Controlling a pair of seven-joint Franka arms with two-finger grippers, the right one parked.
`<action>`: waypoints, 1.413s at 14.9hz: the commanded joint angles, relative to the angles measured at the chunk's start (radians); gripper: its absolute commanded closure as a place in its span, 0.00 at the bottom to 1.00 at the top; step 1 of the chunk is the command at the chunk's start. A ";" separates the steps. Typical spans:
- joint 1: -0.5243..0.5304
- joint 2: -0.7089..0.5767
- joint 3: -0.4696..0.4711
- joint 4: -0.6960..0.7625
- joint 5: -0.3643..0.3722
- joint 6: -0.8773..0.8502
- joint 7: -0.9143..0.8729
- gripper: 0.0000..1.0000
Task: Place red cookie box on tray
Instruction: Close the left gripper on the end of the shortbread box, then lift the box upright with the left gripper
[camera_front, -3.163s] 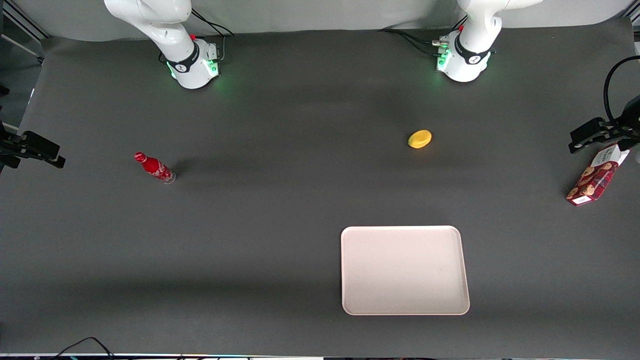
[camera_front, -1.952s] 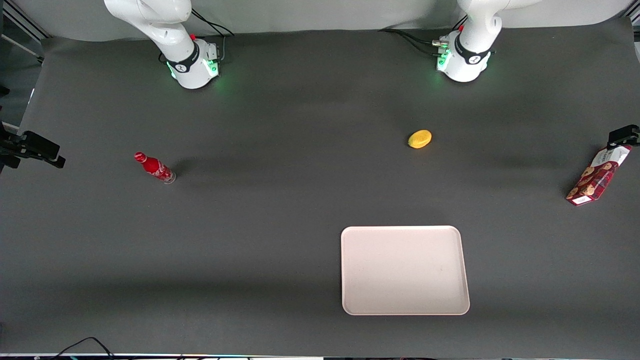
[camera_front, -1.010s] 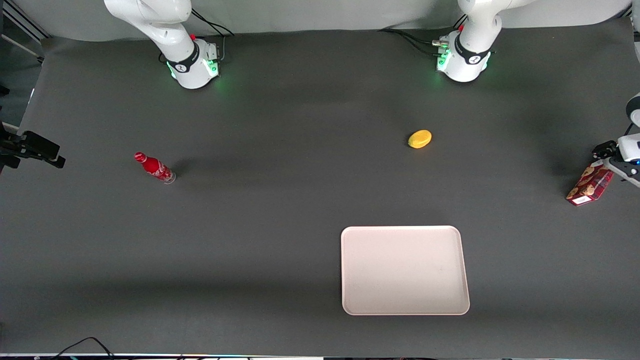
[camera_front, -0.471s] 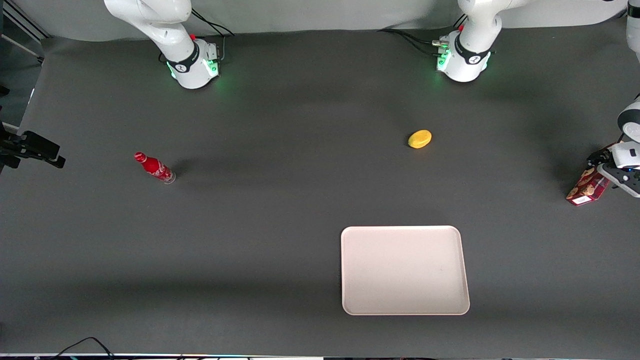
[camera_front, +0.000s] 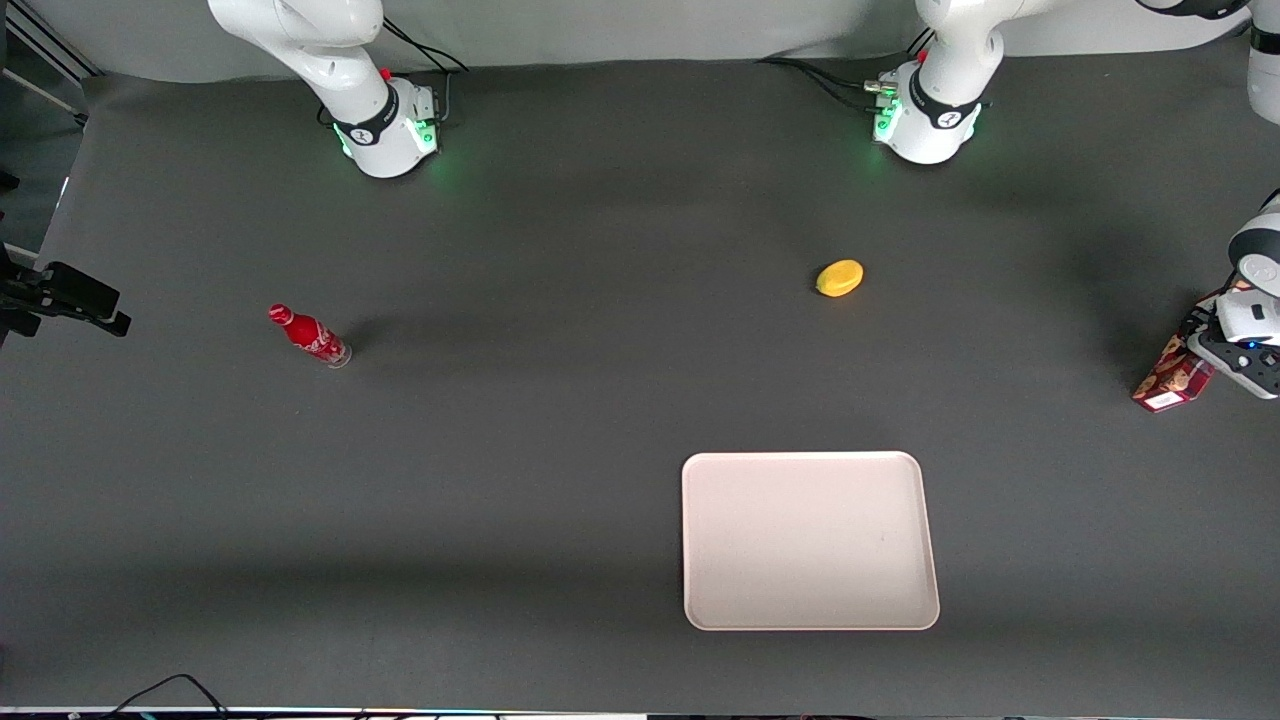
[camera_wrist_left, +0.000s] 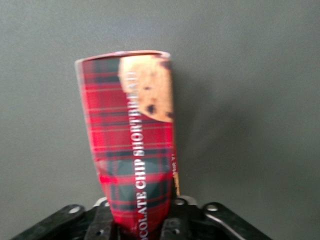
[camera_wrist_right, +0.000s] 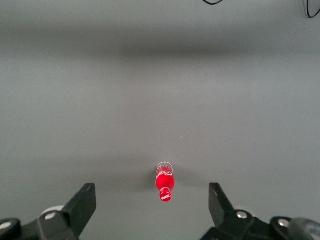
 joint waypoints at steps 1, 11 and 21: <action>0.005 0.008 0.001 0.029 -0.021 -0.019 0.009 1.00; -0.039 -0.096 -0.083 0.325 0.058 -0.484 -0.484 1.00; -0.185 -0.122 -0.390 0.626 0.124 -0.790 -1.371 1.00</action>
